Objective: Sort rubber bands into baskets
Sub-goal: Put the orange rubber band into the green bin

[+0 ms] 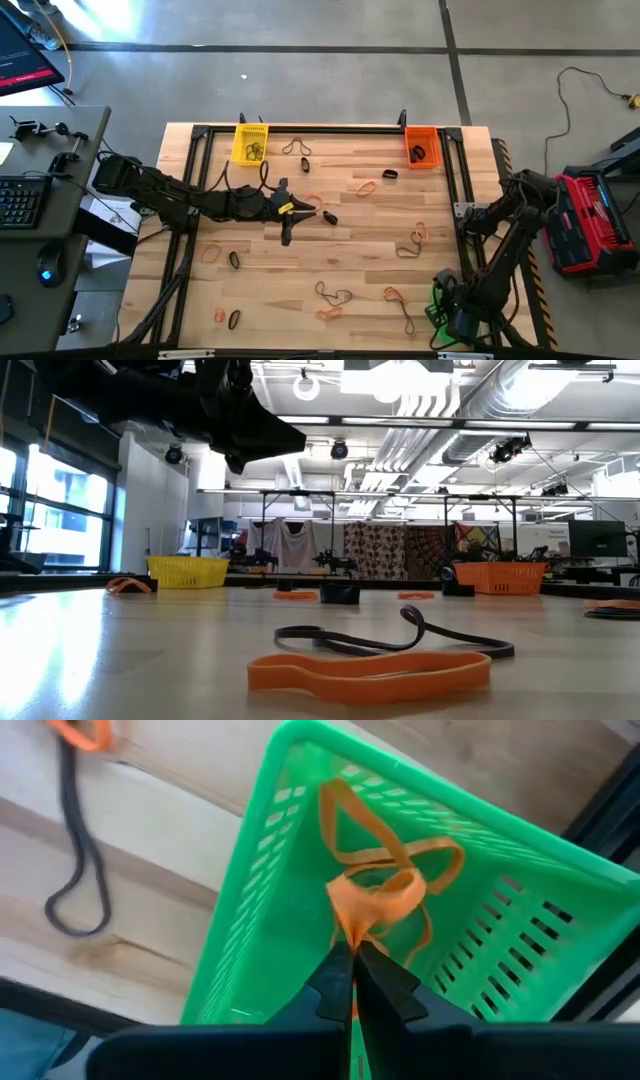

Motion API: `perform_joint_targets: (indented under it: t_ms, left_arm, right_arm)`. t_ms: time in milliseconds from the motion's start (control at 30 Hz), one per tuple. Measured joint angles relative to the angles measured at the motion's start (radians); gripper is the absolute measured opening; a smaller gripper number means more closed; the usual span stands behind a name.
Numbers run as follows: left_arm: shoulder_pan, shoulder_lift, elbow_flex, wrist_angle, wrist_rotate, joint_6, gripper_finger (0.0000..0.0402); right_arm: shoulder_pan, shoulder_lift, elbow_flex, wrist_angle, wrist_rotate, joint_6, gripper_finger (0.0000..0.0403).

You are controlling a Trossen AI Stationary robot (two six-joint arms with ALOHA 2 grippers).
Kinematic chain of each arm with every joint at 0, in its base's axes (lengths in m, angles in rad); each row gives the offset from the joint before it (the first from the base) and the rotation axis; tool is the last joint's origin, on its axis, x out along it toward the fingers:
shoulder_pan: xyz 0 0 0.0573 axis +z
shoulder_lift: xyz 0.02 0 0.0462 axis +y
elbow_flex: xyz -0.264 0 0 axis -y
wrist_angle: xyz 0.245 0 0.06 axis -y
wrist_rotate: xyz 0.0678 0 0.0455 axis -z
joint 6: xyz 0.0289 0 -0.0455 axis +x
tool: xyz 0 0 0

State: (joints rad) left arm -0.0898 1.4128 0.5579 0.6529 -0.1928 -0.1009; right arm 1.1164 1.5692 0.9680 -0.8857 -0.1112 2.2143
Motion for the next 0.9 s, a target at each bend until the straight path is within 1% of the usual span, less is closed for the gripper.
perform_joint_targets:
  t_ms: [133, 400, 500, 700, 800, 900]
  left_arm:
    - [0.0, 0.0, 0.0, 0.0, 0.0, 0.0, 0.0064]
    - [0.0, 0.0, 0.0, -0.002, 0.0, 0.0, 0.0064]
    - [0.0, 0.0, 0.0, -0.004, 0.0, 0.0, 0.0064]
    - [0.0, 0.0, 0.0, -0.003, 0.0, 0.0, 0.0064]
    - [0.0, 0.0, 0.0, -0.004, 0.0, 0.0, 0.0064]
    - [0.0, 0.0, 0.0, -0.004, 0.0, 0.0, 0.0064]
  right_arm:
    - [-0.023, 0.003, -0.001, 0.001, -0.058, 0.018, 0.0]
    - [-0.032, 0.015, -0.001, 0.005, -0.075, 0.034, 0.0]
    - [-0.032, 0.021, 0.0, 0.014, -0.087, 0.002, 0.0]
    - [-0.059, 0.03, 0.0, 0.003, -0.111, -0.131, 0.0]
    - [-0.06, 0.028, 0.0, -0.032, -0.117, -0.241, 0.0]
    - [-0.051, 0.028, 0.0, -0.041, -0.097, -0.382, 0.0]
